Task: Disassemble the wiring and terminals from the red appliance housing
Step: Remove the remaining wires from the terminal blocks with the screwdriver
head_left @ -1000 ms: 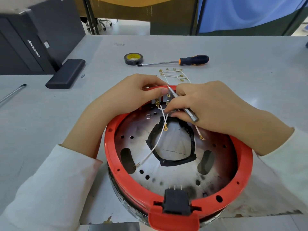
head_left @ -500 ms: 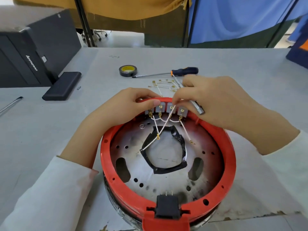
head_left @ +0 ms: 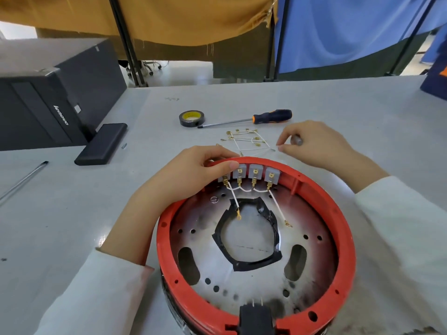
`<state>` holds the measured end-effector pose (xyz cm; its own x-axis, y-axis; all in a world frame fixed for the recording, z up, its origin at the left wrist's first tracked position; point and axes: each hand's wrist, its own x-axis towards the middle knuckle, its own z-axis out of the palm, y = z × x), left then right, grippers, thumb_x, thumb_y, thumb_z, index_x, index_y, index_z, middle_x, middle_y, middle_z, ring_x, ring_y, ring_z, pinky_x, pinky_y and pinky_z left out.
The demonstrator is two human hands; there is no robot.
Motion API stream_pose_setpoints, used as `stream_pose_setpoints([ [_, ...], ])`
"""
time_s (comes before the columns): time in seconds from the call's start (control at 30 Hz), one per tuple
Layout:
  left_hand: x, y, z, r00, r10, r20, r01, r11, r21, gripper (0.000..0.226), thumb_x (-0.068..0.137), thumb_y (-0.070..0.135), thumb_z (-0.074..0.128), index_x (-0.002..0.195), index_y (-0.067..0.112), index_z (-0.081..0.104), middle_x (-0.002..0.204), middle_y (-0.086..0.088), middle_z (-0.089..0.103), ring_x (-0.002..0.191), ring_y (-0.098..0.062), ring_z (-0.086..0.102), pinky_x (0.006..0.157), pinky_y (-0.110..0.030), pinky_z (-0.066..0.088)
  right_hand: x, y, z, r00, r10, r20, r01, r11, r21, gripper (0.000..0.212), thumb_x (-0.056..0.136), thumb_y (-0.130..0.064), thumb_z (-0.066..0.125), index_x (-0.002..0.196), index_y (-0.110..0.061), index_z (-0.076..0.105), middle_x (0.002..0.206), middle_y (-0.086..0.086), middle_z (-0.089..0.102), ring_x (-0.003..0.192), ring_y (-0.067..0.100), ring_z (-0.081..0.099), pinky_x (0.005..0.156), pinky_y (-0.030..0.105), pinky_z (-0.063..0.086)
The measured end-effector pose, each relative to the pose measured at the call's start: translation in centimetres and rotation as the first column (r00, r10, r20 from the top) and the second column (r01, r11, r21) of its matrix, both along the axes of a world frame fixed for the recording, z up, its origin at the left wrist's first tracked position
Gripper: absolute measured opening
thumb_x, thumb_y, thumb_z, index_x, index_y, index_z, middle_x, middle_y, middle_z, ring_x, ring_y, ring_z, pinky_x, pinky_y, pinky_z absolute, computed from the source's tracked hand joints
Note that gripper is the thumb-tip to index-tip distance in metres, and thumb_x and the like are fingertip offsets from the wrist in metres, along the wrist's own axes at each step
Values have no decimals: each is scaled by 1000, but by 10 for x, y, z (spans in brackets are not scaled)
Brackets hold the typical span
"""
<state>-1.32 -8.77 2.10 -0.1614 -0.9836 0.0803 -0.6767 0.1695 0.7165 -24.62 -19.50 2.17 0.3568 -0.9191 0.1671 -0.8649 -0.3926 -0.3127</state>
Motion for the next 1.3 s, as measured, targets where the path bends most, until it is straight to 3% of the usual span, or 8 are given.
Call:
stream_pose_setpoints([
  [0.17, 0, 0, 0, 1000, 10, 15, -10, 1000, -6, 23, 89, 44, 58, 109, 38, 67, 104, 25, 67, 98, 8, 59, 96, -22, 45, 29, -21, -16, 988, -96, 119, 79, 988, 135, 12, 83, -28, 61, 77, -38, 61, 84, -13, 54, 90, 15, 57, 80, 34, 49],
  [0.4, -1, 1, 2, 1000, 6, 22, -6, 1000, 3, 25, 90, 43, 57, 113, 37, 66, 108, 24, 66, 100, 8, 58, 94, -16, 43, 42, -29, -27, 976, -140, 165, 114, 981, 155, 5, 85, -28, 62, 87, -32, 65, 93, -10, 52, 92, 15, 53, 77, 31, 44],
  [0.57, -1, 0, 1, 1000, -3, 30, 3, 1000, -20, 25, 90, 42, 57, 112, 35, 66, 107, 24, 66, 97, 11, 57, 87, -7, 41, 44, 2, 3, 903, 45, 427, -136, 973, 184, 15, 89, -35, 62, 93, -22, 68, 72, -17, 51, 68, 5, 58, 65, 23, 48],
  [0.67, 0, 1, 1, 999, 25, 29, -24, 999, -31, 23, 89, 43, 57, 109, 35, 65, 98, 23, 67, 91, 9, 59, 78, -5, 42, 50, 32, 24, 898, 244, 366, -319, 934, 159, 14, 85, -46, 63, 90, -34, 68, 77, -17, 63, 72, -6, 61, 63, 16, 45],
  [0.8, -1, 1, 0, 991, 116, -58, -121, 989, -84, 14, 90, 38, 58, 98, 28, 64, 88, 17, 68, 78, 8, 62, 64, -4, 41, 55, 55, 23, 878, 383, 289, -447, 871, 205, 19, 87, -38, 65, 103, -28, 65, 94, -12, 66, 87, 6, 62, 76, 21, 50],
  [0.9, -2, 2, 3, 987, 140, -73, -149, 980, -129, 12, 91, 33, 58, 97, 26, 64, 91, 16, 68, 79, 10, 61, 66, -1, 39, 53, 58, 14, 893, 380, 240, -419, 897, 140, 20, 89, -35, 62, 108, -28, 63, 96, -15, 60, 90, 1, 54, 76, 9, 39],
  [1.17, -1, 9, 7, 991, 118, 69, -113, 991, -71, 30, 91, 39, 57, 118, 28, 62, 106, 17, 64, 94, 5, 58, 74, 3, 37, 40, 60, 8, 942, 173, 287, -225, 961, 159, 6, 90, -31, 62, 96, -32, 62, 96, -5, 66, 79, 0, 59, 59, 8, 41],
  [1.3, -8, 9, 4, 985, 35, 169, -25, 998, -62, 28, 95, 34, 51, 121, 29, 60, 116, 13, 64, 105, -4, 56, 89, -16, 39, 38, 66, 3, 944, 121, 306, -148, 987, 68, 12, 95, -36, 52, 96, -29, 61, 94, -11, 63, 81, 7, 57, 65, 14, 40],
])
